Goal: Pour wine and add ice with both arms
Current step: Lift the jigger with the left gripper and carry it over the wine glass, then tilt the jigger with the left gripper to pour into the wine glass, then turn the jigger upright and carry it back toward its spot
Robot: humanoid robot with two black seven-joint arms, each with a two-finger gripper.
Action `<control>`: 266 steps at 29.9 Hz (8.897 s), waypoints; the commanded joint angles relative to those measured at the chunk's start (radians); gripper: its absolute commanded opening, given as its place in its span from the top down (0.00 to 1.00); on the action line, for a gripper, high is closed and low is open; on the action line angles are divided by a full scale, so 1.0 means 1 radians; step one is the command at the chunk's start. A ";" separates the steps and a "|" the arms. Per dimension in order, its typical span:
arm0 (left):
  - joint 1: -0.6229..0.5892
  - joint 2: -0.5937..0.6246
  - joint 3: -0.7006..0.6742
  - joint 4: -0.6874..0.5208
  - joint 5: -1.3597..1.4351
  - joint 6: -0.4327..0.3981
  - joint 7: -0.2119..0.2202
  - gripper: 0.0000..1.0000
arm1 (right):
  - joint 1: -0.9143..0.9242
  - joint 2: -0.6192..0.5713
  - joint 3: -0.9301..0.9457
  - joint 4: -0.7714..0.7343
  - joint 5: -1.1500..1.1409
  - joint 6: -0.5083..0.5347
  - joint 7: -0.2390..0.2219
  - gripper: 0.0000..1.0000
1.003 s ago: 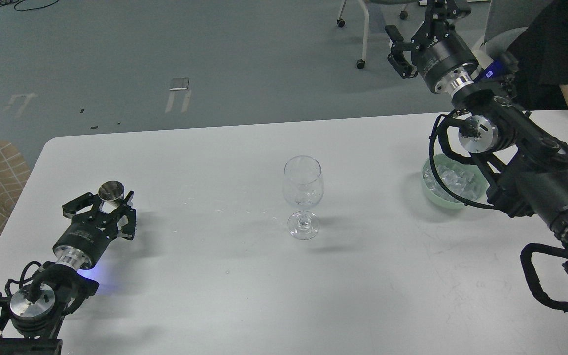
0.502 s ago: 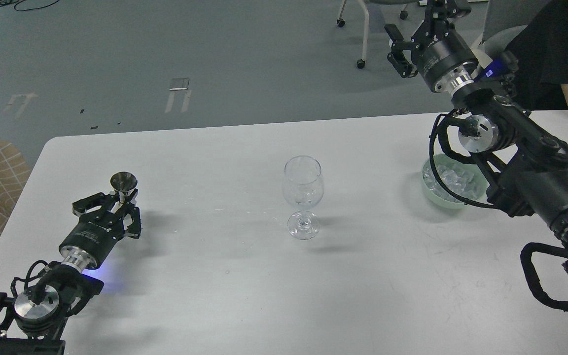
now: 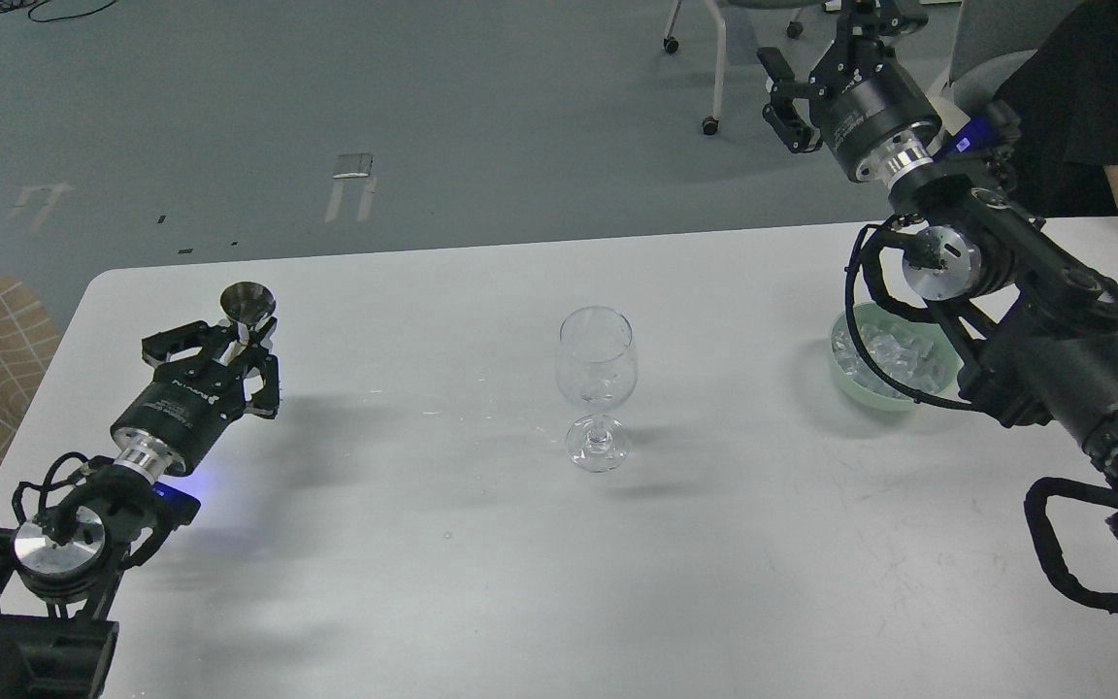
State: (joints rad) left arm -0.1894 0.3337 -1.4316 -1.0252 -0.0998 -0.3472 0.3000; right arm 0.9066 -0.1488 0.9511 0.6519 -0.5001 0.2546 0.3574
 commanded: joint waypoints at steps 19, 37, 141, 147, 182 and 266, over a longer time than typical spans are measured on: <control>-0.082 0.039 0.077 -0.427 0.040 0.315 0.105 1.00 | -0.006 0.003 -0.002 0.002 0.002 0.002 -0.002 0.00; -0.117 0.028 0.180 -0.578 0.045 0.451 0.120 1.00 | -0.060 -0.060 0.001 0.006 0.008 0.008 0.000 0.00; -0.242 -0.091 0.470 -0.668 0.739 0.557 0.119 1.00 | -0.087 -0.058 0.006 0.014 0.008 0.009 0.008 0.00; -0.242 -0.091 0.470 -0.674 0.770 0.550 0.117 1.00 | -0.089 -0.057 0.006 0.012 0.008 0.008 0.008 0.00; -0.243 -0.062 0.528 -0.726 1.232 0.407 0.097 1.00 | -0.095 -0.057 0.008 0.014 0.008 0.008 0.008 0.00; 0.148 -0.168 -0.168 -0.141 0.144 0.157 0.110 0.63 | -0.120 -0.051 0.001 0.017 0.006 0.006 0.008 0.00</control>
State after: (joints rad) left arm -0.0399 0.1613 -1.6042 -1.1659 0.0430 -0.1898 0.4093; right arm 0.7876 -0.2001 0.9526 0.6690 -0.4924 0.2607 0.3650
